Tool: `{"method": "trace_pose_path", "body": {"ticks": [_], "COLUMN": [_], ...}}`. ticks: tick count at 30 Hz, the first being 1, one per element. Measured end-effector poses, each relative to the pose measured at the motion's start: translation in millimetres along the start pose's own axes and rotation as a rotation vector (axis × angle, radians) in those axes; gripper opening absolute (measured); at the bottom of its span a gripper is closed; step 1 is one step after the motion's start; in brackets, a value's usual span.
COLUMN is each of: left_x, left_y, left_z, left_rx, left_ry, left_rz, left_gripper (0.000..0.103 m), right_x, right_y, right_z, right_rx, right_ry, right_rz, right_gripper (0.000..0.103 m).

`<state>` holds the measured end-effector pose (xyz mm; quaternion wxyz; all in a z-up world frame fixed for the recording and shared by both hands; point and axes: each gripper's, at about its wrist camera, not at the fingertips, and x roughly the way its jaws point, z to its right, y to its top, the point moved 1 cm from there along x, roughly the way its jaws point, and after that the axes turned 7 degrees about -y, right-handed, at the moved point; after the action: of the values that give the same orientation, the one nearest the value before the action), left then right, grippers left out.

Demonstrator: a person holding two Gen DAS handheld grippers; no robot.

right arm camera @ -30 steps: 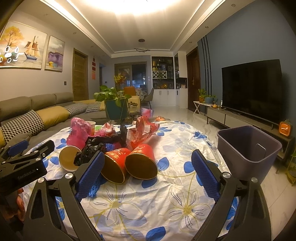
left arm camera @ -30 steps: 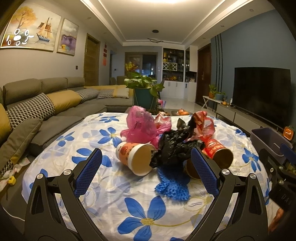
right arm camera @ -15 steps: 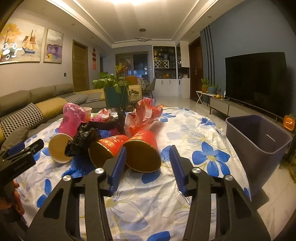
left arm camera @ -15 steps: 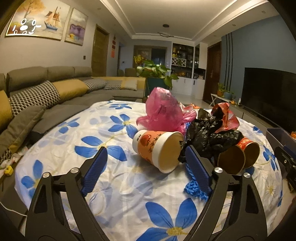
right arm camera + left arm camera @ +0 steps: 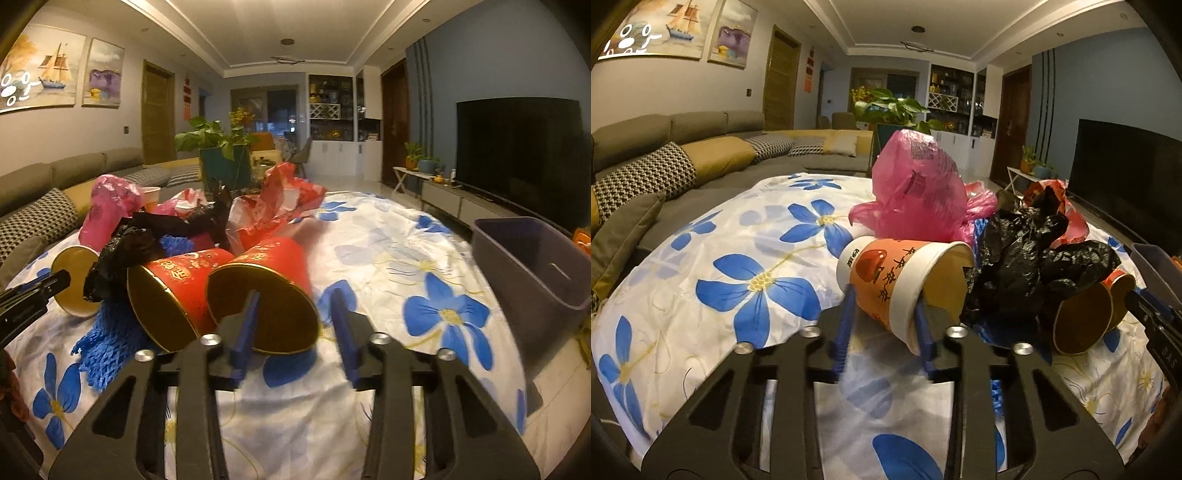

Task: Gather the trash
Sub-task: 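Grasp the white-and-orange paper cup with the left tool while the right tool grasps a red cup, then carry both held cups over the grey bin and open both tools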

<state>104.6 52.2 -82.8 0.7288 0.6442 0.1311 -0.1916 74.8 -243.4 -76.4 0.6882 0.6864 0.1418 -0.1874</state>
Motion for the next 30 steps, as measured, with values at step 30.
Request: {"method": "trace_pose_path", "body": {"ticks": [30], "left_x": [-64], "left_y": [20], "left_z": [-30], "left_rx": [-0.083], "left_ry": [0.002], "left_rz": [0.146], "left_gripper": [0.002], "right_x": [-31], "right_y": [16], "right_z": [18], "right_rx": [-0.011], "right_ry": [-0.038], "right_rz": [0.120], "right_gripper": [0.003]}}
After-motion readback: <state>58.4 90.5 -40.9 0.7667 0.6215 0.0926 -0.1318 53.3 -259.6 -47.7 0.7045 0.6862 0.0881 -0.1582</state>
